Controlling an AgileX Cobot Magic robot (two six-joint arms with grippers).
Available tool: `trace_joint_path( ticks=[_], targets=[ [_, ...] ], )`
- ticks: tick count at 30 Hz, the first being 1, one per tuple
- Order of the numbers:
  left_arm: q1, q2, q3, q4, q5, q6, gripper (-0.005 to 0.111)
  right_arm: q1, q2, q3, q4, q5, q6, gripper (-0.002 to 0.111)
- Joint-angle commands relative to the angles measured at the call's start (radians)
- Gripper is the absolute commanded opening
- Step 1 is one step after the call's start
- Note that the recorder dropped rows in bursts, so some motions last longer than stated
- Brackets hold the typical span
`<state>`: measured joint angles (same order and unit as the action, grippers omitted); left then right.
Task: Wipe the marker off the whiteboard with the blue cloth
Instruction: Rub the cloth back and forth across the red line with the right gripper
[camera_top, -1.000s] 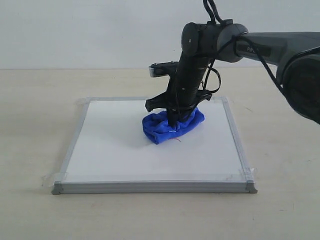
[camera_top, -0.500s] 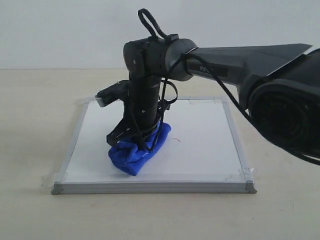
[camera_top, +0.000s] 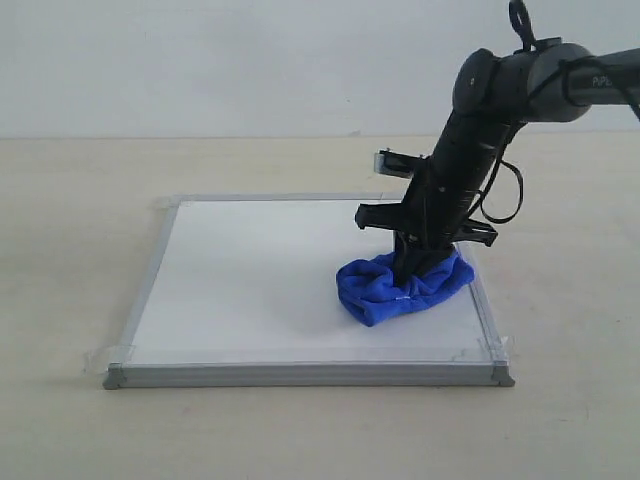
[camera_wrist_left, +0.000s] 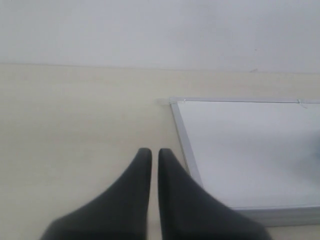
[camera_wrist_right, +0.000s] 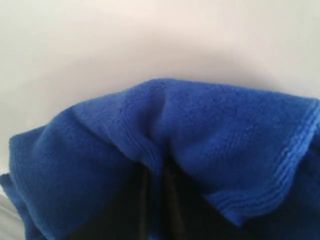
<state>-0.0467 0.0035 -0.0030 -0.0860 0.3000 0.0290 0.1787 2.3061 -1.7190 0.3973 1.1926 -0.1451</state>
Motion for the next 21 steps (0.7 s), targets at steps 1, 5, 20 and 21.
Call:
trace_joint_path(
  ticks=[1,5,20,21],
  targets=[
    [0.003,-0.003,0.003,0.001,-0.007,0.002,0.005,0.106,0.041,0.032,0.01,-0.133,-0.059,0.0],
    [0.003,-0.003,0.003,0.001,-0.007,0.002,0.005,0.24,0.041,0.032,0.017,-0.229,-0.089,0.0],
    [0.003,-0.003,0.003,0.001,-0.007,0.002,0.005,0.154,0.01,0.026,-0.28,-0.264,0.032,0.0],
    [0.003,-0.003,0.003,0.001,-0.007,0.002,0.005,0.136,0.008,0.022,-0.28,-0.248,0.025,0.0]
  ],
)
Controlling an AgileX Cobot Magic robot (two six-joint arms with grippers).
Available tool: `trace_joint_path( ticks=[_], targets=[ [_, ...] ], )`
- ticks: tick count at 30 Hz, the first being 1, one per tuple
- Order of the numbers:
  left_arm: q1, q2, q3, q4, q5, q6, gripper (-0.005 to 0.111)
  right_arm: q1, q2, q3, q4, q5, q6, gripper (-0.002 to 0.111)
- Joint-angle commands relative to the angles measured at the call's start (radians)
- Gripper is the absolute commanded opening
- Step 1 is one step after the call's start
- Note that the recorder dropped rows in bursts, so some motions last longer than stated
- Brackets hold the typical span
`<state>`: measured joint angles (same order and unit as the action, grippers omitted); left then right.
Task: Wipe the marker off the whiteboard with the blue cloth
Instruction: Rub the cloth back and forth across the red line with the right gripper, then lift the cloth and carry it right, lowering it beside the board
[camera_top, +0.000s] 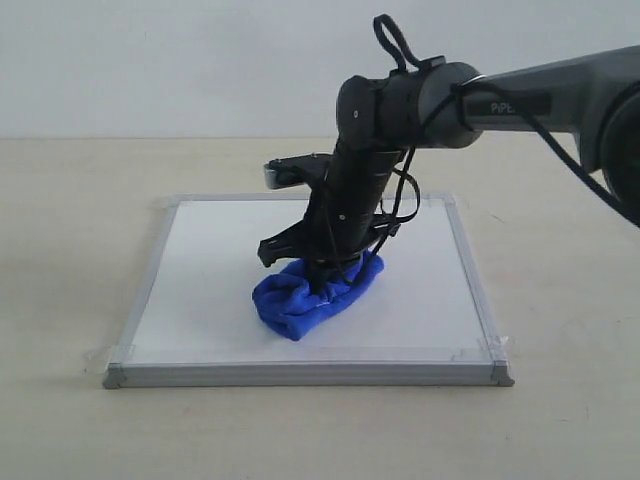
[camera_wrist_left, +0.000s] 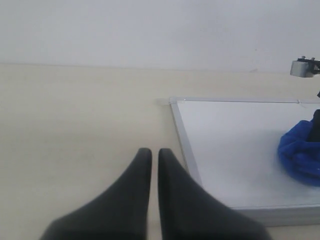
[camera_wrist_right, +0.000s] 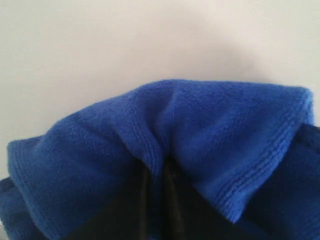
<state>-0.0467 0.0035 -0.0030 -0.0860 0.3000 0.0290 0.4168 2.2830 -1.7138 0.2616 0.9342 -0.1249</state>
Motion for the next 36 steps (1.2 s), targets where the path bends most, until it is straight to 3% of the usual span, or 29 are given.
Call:
trace_joint_path(
  ticks=[1,7,12,21,28,36],
  targets=[
    [0.003,-0.003,0.003,0.001,-0.007,0.002,0.005,-0.123,0.024,0.007,-0.145,0.03,-0.016,0.0],
    [0.003,-0.003,0.003,0.001,-0.007,0.002,0.005,-0.177,-0.041,-0.068,-0.16,0.202,-0.171,0.0],
    [0.003,-0.003,0.003,0.001,-0.007,0.002,0.005,-0.177,-0.124,-0.141,-0.3,0.244,-0.212,0.0],
    [0.003,-0.003,0.003,0.001,-0.007,0.002,0.005,-0.177,-0.168,-0.175,-0.447,0.287,-0.737,0.0],
    [0.003,-0.003,0.003,0.001,-0.007,0.002,0.005,-0.177,-0.168,-0.083,-0.461,0.287,-0.946,0.0],
    [0.003,-0.003,0.003,0.001,-0.007,0.002,0.005,-0.181,-0.168,0.098,-0.519,0.249,-0.969,0.0]
  ],
)
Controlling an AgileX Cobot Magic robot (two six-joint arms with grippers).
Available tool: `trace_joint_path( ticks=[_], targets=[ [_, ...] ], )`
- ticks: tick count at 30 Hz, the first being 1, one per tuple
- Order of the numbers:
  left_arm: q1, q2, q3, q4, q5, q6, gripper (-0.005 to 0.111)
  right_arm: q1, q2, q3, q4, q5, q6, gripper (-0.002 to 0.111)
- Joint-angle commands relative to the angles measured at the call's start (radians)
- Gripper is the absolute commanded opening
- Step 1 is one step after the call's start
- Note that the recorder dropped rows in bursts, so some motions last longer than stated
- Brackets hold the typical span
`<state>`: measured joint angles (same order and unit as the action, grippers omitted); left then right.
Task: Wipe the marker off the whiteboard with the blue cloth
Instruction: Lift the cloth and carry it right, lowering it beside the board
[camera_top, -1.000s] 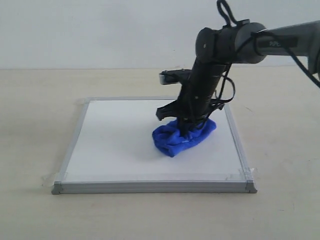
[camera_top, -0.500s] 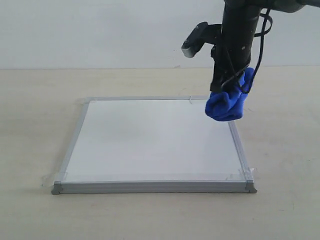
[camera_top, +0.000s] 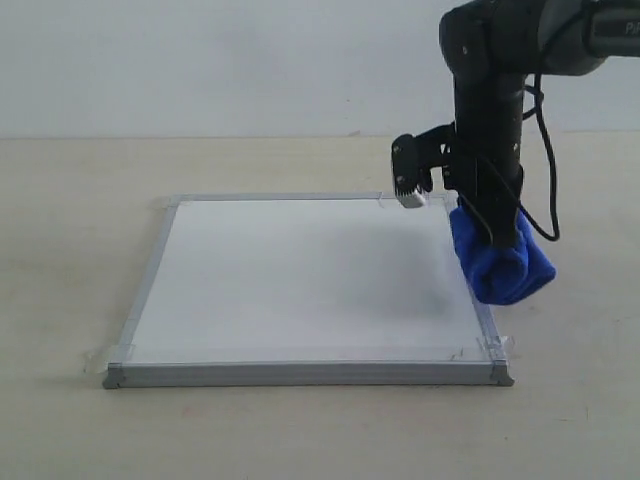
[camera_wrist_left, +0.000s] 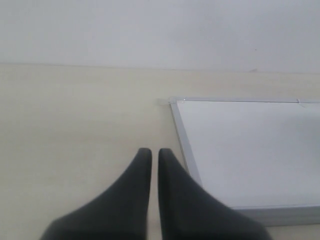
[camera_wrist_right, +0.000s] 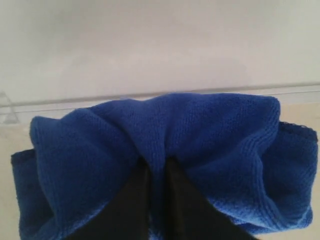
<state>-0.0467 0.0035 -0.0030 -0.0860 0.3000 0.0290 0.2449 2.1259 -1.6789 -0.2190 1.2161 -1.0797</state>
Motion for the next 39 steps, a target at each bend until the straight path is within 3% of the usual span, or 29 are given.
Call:
trace_joint_path(
  ticks=[1,6,14,28,31,36,37,39],
  targets=[
    [0.003,-0.003,0.003,0.001,-0.007,0.002,0.005,-0.016,-0.01,0.08,-0.034,-0.052,-0.014,0.0],
    [0.003,-0.003,0.003,0.001,-0.007,0.002,0.005,-0.078,-0.019,0.133,0.024,-0.133,-0.019,0.0],
    [0.003,-0.003,0.003,0.001,-0.007,0.002,0.005,-0.196,-0.03,0.144,0.267,-0.159,-0.207,0.0],
    [0.003,-0.003,0.003,0.001,-0.007,0.002,0.005,-0.2,0.006,0.144,0.331,-0.193,-0.209,0.0],
    [0.003,-0.003,0.003,0.001,-0.007,0.002,0.005,-0.2,0.006,0.144,0.353,-0.199,-0.198,0.013],
    [0.003,-0.003,0.003,0.001,-0.007,0.002,0.005,-0.2,0.004,0.144,0.354,-0.205,-0.131,0.069],
    [0.003,-0.003,0.003,0.001,-0.007,0.002,0.005,-0.2,0.001,0.144,0.354,-0.205,-0.113,0.073],
    [0.003,-0.003,0.003,0.001,-0.007,0.002,0.005,-0.2,-0.012,0.141,0.354,-0.205,-0.087,0.069]
  ],
)
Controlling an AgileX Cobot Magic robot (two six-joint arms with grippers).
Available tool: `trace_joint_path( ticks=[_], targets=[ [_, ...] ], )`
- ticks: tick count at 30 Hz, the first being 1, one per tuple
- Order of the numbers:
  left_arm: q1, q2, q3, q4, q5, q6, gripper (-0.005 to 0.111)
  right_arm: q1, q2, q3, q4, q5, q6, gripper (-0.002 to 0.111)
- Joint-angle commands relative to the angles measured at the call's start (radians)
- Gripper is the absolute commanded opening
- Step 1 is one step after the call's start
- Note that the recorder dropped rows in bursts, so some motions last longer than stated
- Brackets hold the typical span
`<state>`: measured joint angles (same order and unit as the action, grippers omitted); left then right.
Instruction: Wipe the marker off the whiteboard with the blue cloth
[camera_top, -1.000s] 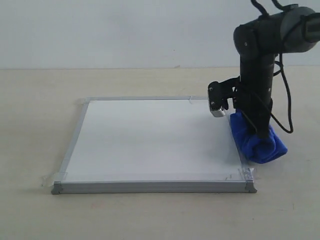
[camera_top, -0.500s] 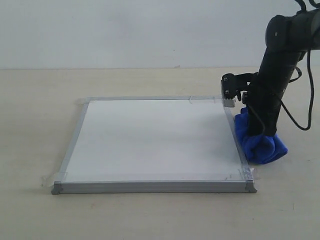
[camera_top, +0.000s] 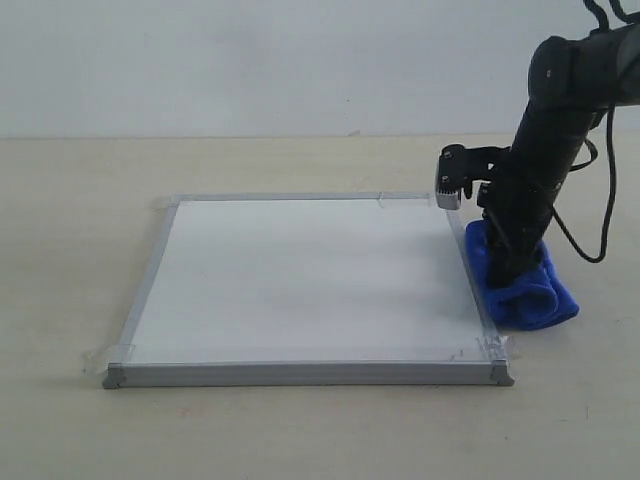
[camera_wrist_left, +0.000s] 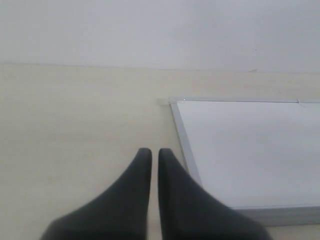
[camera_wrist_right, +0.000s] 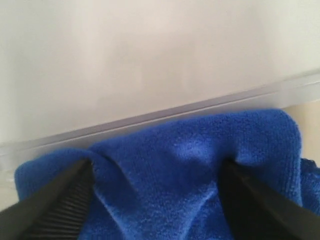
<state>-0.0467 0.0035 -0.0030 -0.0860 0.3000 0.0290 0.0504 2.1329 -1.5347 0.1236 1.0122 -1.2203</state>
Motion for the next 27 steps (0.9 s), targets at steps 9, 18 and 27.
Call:
trace_joint_path(
  ticks=[9,18,27],
  targets=[
    [0.003,-0.003,0.003,0.001,-0.007,0.002,0.005,-0.006,-0.218,-0.003,0.01,0.014,0.113,0.051],
    [0.003,-0.003,0.003,0.001,-0.007,0.002,0.005,-0.006,-0.386,-0.003,-0.201,0.121,0.571,0.006],
    [0.003,-0.003,0.003,0.001,-0.007,0.002,0.005,-0.006,-0.54,0.017,0.076,0.209,0.738,0.0]
  ],
)
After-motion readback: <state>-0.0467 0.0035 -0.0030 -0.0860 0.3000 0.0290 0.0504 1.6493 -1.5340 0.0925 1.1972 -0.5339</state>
